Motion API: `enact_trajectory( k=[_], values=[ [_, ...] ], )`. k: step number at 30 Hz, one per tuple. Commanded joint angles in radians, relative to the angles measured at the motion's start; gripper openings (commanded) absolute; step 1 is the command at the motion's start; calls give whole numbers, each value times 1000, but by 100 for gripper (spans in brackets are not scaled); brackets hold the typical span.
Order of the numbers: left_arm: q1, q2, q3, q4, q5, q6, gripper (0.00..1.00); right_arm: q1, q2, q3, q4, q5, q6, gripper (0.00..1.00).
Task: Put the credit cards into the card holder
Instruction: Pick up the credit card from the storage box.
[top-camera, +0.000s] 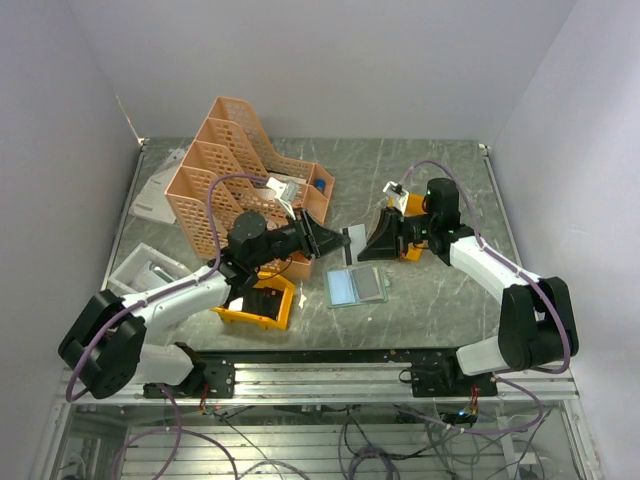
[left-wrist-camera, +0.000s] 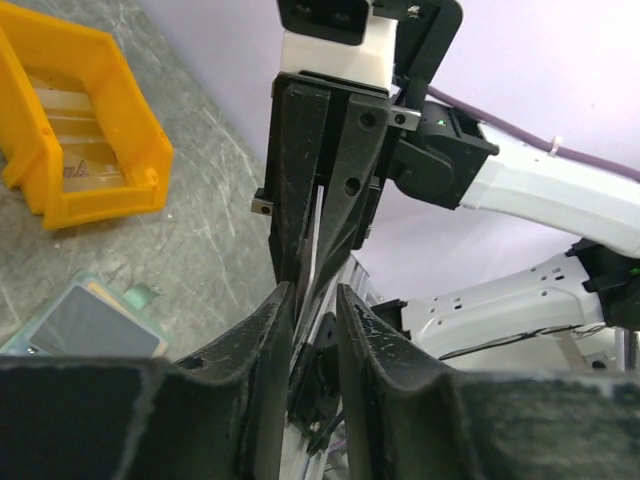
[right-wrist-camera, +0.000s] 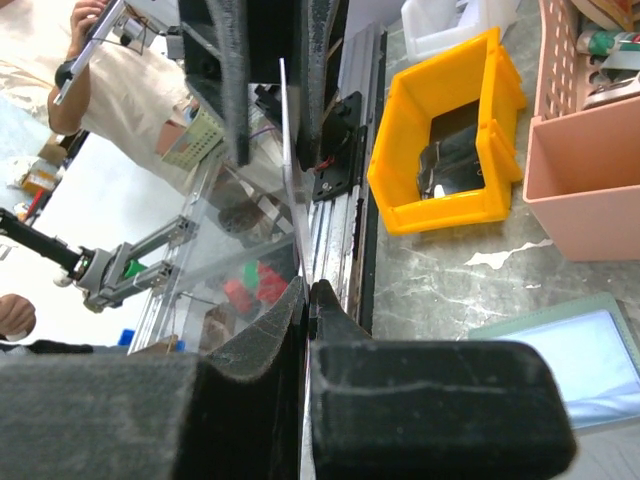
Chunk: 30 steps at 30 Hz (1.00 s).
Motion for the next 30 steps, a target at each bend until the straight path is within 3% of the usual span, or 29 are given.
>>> enact_trajectory(
  k=[1, 10, 30],
  values=[
    [27, 20, 57, -40, 115, 39, 30, 15, 7, 23, -27, -10, -41, 0],
    [50, 43, 77, -32, 154, 31, 17, 25, 15, 38, -91, 5, -111, 0],
    [123, 69, 152, -144, 317, 81, 21, 31, 26, 59, -195, 24, -214, 0]
  ],
)
